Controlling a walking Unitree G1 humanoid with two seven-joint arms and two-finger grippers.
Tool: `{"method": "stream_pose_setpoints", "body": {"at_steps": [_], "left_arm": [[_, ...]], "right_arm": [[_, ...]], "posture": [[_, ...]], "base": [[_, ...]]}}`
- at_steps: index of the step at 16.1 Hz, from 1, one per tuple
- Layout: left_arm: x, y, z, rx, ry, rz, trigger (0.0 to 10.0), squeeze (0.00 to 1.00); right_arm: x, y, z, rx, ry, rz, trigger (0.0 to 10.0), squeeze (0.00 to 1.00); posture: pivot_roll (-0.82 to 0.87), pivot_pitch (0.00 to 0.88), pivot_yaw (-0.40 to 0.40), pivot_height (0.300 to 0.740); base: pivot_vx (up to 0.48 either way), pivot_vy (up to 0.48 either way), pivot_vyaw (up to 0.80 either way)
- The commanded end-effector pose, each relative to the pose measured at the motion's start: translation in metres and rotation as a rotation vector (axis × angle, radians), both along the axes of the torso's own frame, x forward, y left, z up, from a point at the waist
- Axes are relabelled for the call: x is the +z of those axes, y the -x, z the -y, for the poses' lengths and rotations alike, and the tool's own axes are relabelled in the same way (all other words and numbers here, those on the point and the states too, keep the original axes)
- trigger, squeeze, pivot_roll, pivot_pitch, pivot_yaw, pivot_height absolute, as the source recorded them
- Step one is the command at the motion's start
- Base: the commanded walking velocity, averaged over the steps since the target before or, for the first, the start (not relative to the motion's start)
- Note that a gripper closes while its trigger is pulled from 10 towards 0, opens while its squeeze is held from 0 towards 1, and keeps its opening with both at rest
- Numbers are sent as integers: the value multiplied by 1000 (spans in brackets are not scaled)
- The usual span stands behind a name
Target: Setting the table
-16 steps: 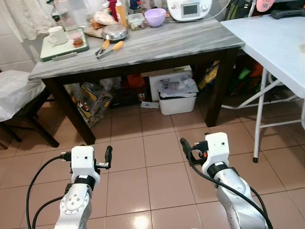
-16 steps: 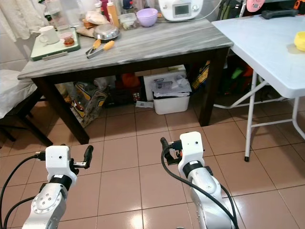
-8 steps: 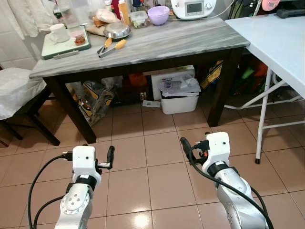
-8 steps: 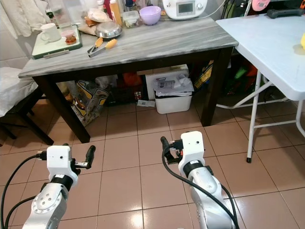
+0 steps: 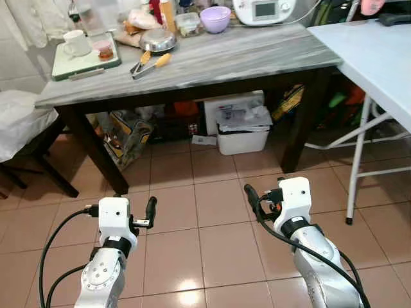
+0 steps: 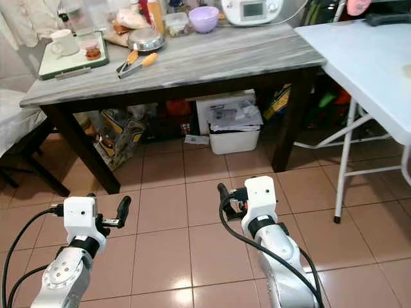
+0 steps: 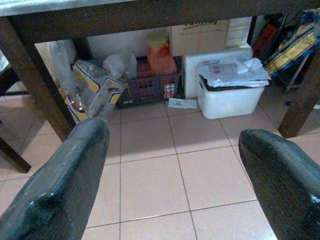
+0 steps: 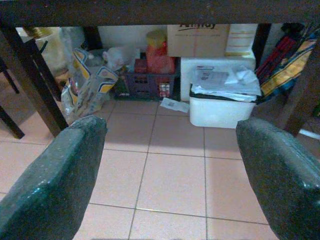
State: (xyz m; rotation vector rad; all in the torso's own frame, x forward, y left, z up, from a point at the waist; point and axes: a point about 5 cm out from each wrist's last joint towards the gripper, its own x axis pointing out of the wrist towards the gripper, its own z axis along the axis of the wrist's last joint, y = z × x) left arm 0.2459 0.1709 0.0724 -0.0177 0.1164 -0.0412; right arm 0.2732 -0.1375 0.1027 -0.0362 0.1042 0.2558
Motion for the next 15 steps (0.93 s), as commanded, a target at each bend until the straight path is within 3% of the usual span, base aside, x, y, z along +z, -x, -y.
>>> {"method": "stream_pose_setpoints", "body": {"at_steps": [1, 10, 15], "left_arm": [[0, 3, -3, -3, -7, 0, 10000, 0], [0, 4, -1, -13, -6, -5, 10000, 0], [1, 2, -1, -18, -6, -4, 10000, 0]], "right_arm": [[2, 0, -3, 14, -7, 9, 10000, 0], [2, -1, -2, 15, 4, 17, 10000, 0], [3, -3, -3, 11, 0, 20, 10000, 0]], "posture": [[-222, 115, 98, 740], [-224, 114, 96, 740], [-222, 112, 101, 740]], "base": [[296, 0, 0], [308, 0, 0], [474, 0, 0]]}}
